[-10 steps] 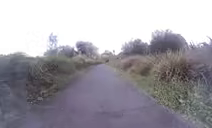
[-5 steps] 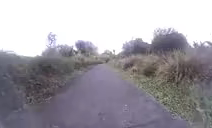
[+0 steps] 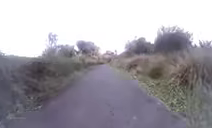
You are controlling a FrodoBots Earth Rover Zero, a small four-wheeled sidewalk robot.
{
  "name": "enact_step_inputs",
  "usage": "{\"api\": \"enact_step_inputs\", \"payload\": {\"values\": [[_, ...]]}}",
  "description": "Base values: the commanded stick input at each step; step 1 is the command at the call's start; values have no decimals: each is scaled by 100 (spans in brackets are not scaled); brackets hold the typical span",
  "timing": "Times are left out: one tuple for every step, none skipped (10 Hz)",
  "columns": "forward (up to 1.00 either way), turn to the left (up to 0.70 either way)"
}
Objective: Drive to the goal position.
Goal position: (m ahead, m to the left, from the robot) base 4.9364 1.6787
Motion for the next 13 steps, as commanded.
{"api": "enact_step_inputs", "payload": {"values": [[70,-35],[70,-35],[70,-35],[70,-35],[70,-35],[70,-35],[70,-35],[70,-35],[70,-35],[70,0],[70,0],[70,0],[70,0]]}}
